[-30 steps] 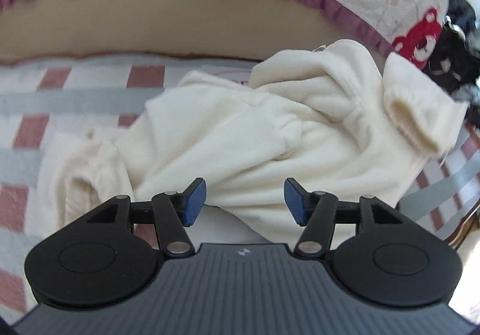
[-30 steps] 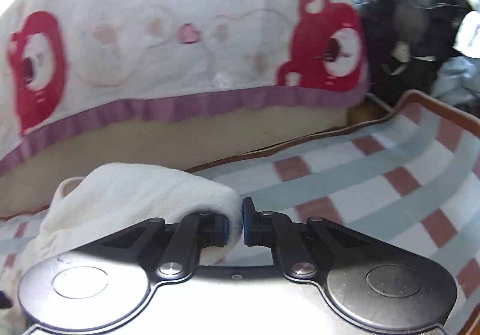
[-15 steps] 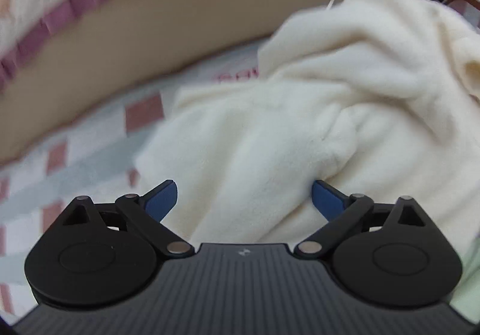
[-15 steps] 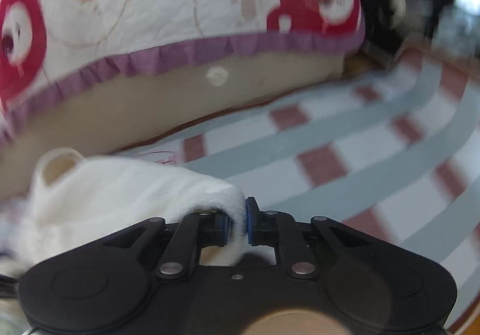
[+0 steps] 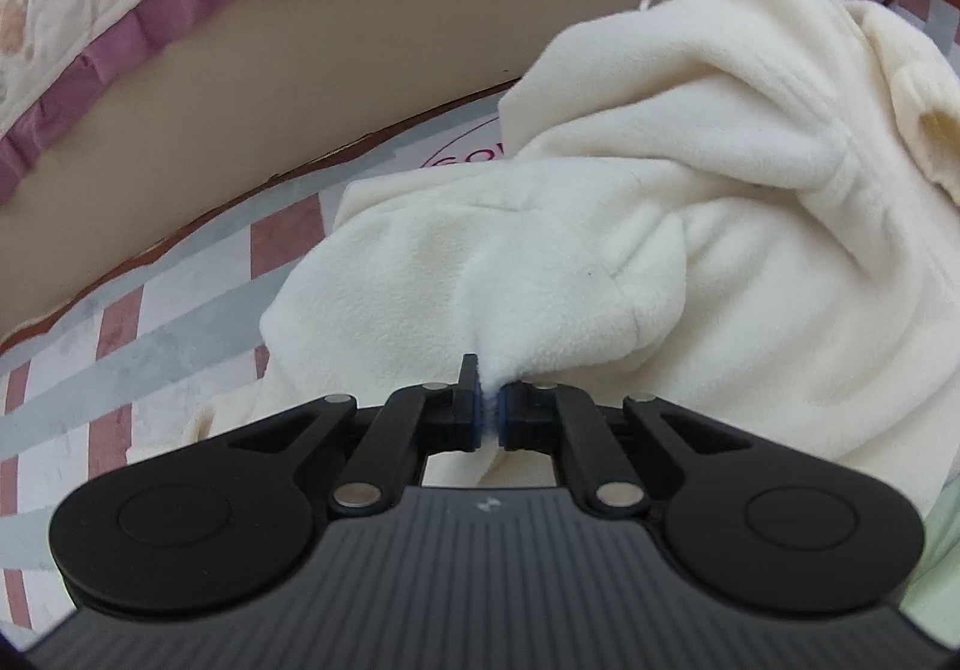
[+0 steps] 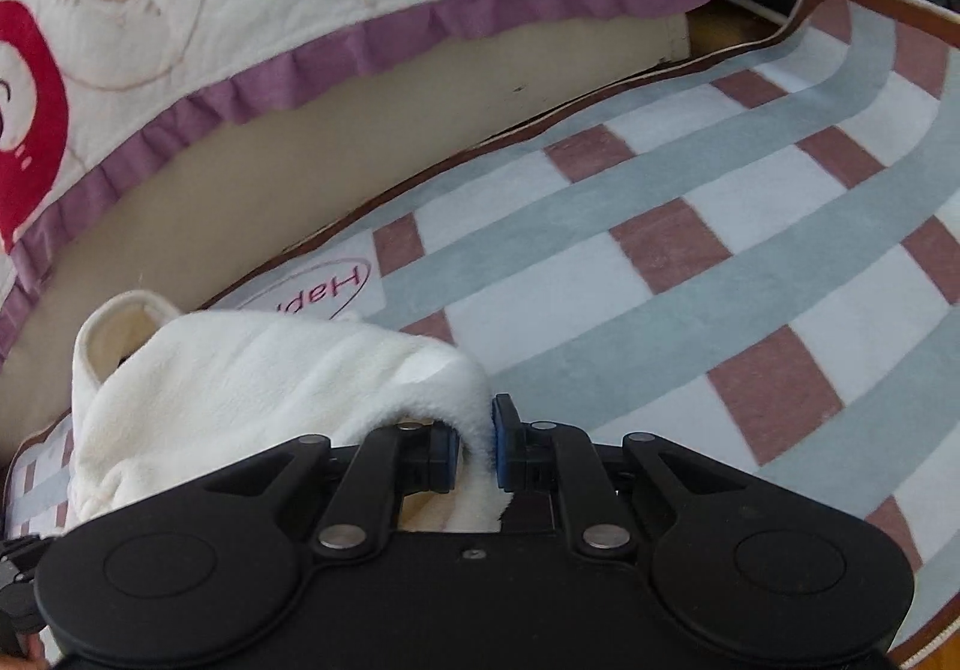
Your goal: Fold clothes
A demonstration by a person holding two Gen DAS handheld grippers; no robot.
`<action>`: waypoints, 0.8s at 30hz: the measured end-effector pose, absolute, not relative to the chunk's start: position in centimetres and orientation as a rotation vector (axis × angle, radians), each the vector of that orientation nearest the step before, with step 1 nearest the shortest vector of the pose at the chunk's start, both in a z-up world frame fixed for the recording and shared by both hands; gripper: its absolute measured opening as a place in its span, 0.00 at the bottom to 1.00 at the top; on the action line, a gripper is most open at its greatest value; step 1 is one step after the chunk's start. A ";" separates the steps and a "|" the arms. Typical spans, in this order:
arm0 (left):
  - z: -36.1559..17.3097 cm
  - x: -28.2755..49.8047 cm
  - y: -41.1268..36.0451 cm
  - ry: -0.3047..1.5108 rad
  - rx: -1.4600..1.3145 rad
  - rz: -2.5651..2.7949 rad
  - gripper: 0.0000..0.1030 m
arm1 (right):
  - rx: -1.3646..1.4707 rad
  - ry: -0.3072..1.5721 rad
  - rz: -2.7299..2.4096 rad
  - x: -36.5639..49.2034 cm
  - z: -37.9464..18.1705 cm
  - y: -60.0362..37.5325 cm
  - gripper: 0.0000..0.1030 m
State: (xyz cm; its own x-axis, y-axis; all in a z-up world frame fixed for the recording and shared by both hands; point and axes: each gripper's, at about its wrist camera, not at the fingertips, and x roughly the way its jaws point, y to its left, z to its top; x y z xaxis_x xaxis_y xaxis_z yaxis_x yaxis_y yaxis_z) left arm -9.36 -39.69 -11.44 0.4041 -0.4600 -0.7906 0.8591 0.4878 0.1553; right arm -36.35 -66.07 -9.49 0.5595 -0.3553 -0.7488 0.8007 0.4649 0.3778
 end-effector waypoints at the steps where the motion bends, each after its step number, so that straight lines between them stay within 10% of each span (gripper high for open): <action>1: -11.5 -9.4 -39.7 0.754 0.613 -0.899 0.04 | 0.799 0.639 -0.779 -36.5 -9.4 -66.1 0.14; 9: -12.5 -9.8 -40.3 0.712 0.674 -0.882 0.15 | 0.824 0.614 -0.817 -37.4 -9.1 -66.3 0.14; 13: -13.3 -9.7 -40.9 0.717 0.672 -0.888 0.84 | 0.824 0.627 -0.801 -37.1 -9.2 -66.3 0.14; 20: -14.9 -9.5 -41.9 0.746 0.636 -0.910 0.77 | 0.833 0.625 -0.816 -37.2 -9.8 -66.4 0.12; 22: -15.3 -9.4 -42.1 0.754 0.625 -0.916 0.18 | 0.817 0.590 -0.834 -37.5 -9.4 -66.3 0.08; 24: -14.4 -9.6 -41.8 0.705 0.637 -0.854 0.06 | 0.780 0.551 -0.848 -37.8 -8.6 -66.0 0.07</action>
